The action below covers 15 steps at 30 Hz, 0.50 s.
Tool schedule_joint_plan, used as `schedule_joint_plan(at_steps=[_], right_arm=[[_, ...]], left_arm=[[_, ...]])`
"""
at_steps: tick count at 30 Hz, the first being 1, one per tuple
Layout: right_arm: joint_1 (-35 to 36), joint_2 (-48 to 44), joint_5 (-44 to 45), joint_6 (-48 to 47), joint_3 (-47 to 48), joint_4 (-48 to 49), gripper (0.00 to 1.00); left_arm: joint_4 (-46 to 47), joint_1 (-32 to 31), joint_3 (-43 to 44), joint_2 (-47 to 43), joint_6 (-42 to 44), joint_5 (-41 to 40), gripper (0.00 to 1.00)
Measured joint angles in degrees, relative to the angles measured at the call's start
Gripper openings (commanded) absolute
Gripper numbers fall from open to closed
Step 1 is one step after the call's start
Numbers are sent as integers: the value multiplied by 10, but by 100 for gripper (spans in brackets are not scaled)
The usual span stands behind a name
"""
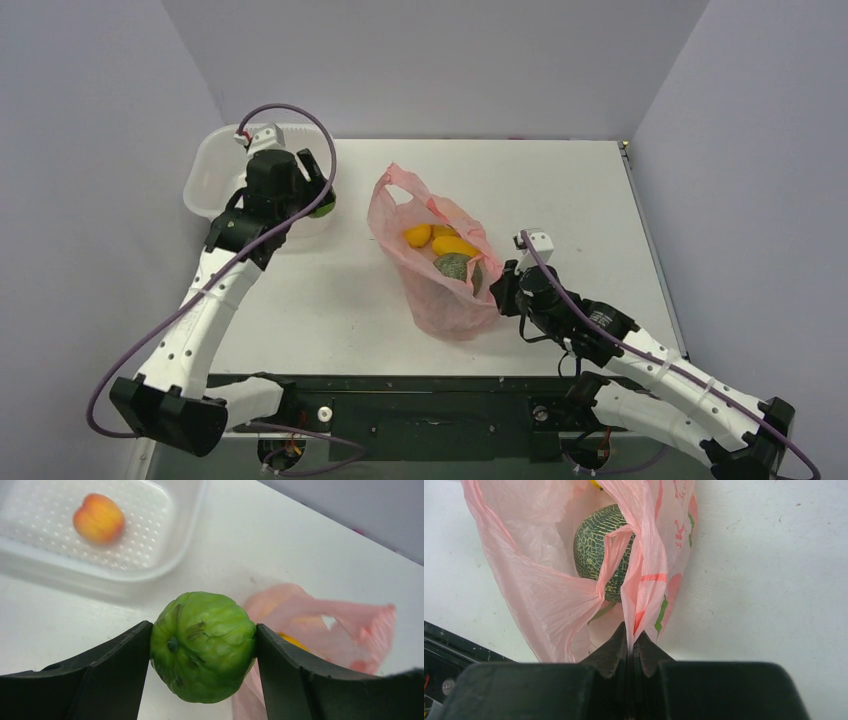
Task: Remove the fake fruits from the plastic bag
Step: Place the fake fruit in the bin.
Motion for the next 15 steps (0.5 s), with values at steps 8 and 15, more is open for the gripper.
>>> schedule_joint_plan(at_steps=[8,15], right_arm=[[0,12,6,-17,43,-28,0],[-4,66,7,-30,62,-31,0]], left_arm=[[135,137,11,160,56,-16,11],[196,223,85,309,71,-1,14]])
